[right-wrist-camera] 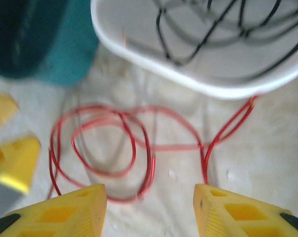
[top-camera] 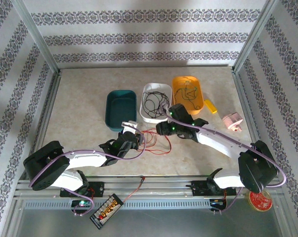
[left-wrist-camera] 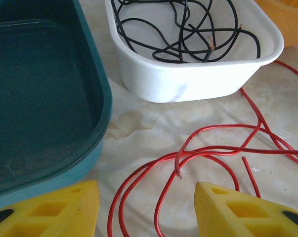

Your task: Untangle the cables

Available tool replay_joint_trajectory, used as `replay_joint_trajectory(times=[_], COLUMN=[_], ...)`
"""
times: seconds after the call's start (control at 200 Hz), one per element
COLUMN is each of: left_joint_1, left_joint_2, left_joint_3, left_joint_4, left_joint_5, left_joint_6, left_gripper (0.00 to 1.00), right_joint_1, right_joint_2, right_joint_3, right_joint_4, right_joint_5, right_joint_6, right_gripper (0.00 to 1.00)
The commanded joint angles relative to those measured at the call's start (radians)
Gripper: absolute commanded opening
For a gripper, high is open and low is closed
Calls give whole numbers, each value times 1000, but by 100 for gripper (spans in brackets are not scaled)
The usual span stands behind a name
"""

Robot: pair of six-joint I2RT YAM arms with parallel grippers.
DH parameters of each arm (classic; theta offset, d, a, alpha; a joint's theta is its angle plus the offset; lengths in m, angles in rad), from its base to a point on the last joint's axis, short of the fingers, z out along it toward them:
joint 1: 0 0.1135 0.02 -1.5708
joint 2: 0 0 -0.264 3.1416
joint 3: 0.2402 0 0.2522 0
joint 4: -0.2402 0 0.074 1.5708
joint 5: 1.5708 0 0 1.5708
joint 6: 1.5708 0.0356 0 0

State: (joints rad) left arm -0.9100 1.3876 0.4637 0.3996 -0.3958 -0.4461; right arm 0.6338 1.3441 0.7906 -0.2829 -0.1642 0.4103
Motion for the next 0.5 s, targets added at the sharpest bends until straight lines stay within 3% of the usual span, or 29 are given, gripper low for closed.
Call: replay_joint_trajectory(times=[0.0, 0.185, 0.36, 0.495], left_joint_1=[-6, 38, 48, 48], left_joint_2=[-25, 24, 41, 25], left_joint_3=[-7, 89, 119, 101], left_joint_4=[-43, -212, -234, -204], left_joint_5=[-38, -1, 76, 121], left_joint_6=[-21, -106, -84, -48], left_gripper=[54, 59, 66, 69], right_joint_1=[17, 17, 19, 27], right_joint_2=[-10, 16, 26, 17], right_joint_3=[-12, -10, -7, -20], right_joint_4=[-41, -36, -46, -63], right_joint_5=[0, 15, -17, -118], right_joint_6=[-51, -44, -57, -87], right_gripper=[49, 49, 49, 48])
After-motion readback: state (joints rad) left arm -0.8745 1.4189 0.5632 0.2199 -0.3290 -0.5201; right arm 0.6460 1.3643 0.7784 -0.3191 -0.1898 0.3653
